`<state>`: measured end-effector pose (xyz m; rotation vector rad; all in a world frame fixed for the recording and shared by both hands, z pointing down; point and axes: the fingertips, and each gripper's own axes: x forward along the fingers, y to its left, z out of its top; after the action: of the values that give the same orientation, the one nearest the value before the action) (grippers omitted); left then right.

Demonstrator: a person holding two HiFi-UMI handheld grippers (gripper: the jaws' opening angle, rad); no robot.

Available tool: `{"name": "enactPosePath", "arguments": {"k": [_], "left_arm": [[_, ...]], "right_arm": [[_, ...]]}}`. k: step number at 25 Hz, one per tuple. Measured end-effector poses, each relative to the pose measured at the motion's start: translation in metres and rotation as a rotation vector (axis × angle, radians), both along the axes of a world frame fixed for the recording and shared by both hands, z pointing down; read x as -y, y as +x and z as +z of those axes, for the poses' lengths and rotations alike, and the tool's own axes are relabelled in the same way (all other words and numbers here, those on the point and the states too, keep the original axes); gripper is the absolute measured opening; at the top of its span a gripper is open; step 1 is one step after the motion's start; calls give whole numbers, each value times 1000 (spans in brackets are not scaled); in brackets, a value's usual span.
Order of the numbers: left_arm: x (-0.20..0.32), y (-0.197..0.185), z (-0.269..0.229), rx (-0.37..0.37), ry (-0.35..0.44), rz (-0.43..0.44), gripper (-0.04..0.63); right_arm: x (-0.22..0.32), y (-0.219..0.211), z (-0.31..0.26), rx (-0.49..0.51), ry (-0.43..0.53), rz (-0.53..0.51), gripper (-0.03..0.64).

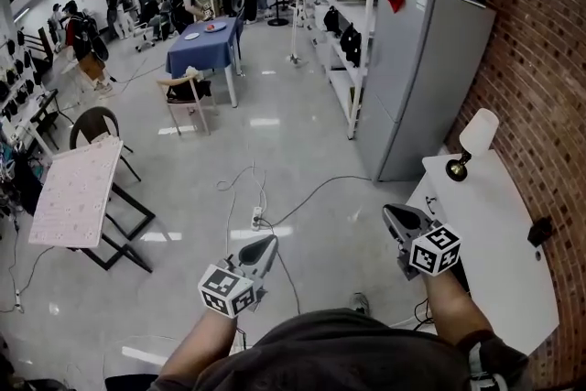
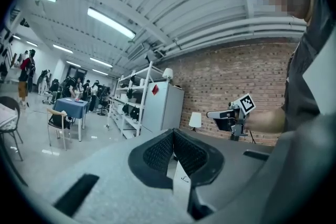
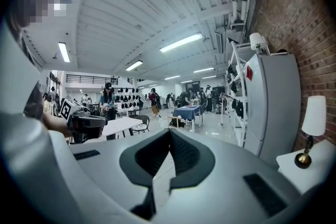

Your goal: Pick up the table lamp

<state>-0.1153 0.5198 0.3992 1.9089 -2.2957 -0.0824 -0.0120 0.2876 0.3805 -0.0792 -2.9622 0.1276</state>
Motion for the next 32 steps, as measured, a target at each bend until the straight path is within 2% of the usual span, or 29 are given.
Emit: {"name": "enactPosePath", "arguments": {"k": [6, 12, 20, 26, 32], "left_arm": [[62, -27, 16, 25, -21, -53, 3], [191, -61, 24, 20, -20, -142, 3], [352, -96, 7, 13, -21, -196, 3], [406, -118, 16, 1, -61, -212, 3], [419, -145, 23, -10, -74, -193, 3]], "right_arm": [[70, -42, 23, 12, -19, -64, -6], [197, -95, 38, 2, -19, -160, -6], [345, -147, 27, 1, -26, -251, -6], [393, -176, 42, -7, -49, -289, -6], [401, -201, 50, -19, -65, -278, -6]]}}
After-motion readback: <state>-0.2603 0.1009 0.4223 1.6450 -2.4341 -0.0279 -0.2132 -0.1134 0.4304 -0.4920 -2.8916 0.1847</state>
